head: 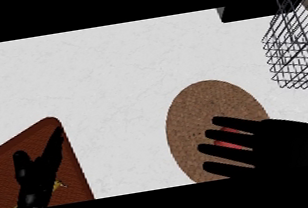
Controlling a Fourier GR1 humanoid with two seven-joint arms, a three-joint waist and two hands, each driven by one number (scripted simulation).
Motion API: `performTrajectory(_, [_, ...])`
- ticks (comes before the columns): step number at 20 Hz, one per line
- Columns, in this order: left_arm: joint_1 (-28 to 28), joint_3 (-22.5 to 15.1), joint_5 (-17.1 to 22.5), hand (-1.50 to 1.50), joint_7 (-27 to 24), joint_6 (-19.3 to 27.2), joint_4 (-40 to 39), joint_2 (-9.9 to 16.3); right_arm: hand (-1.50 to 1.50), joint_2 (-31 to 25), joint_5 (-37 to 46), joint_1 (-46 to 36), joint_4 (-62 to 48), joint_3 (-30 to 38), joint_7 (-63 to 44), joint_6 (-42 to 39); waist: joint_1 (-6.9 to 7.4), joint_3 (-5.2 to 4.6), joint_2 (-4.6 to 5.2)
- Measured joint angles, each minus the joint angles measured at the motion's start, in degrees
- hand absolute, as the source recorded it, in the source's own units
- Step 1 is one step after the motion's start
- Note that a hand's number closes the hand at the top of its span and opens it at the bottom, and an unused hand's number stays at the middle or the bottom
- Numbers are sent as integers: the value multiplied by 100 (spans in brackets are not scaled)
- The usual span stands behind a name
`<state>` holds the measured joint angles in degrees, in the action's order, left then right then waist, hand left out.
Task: Pick the bell pepper from the placemat and place it in the basket
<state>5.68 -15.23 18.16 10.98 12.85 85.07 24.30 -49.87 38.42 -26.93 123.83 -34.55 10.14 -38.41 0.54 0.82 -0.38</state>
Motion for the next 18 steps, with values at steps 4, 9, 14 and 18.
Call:
performTrajectory(4, [31, 49, -54, 0, -75, -57, -1, -41, -150, 208, 498, 127, -453, -192, 300, 334, 3, 7, -8])
performTrajectory(9, [23, 95, -114, 0, -62, -86, -32, -110, -150, 357, 1007, 321, -994, -311, 764, 876, -10, 9, -10])
performTrajectory(14, [79, 223, -71, 0, 33, -232, 33, -42, -150, 676, 1400, 391, -1332, -439, 880, 1065, -10, 4, -14])
performTrajectory(18, [69, 267, -165, 0, -138, -238, -100, -160, -150, 800, 1570, 507, -1544, -401, 1090, 1268, -29, 12, -20])
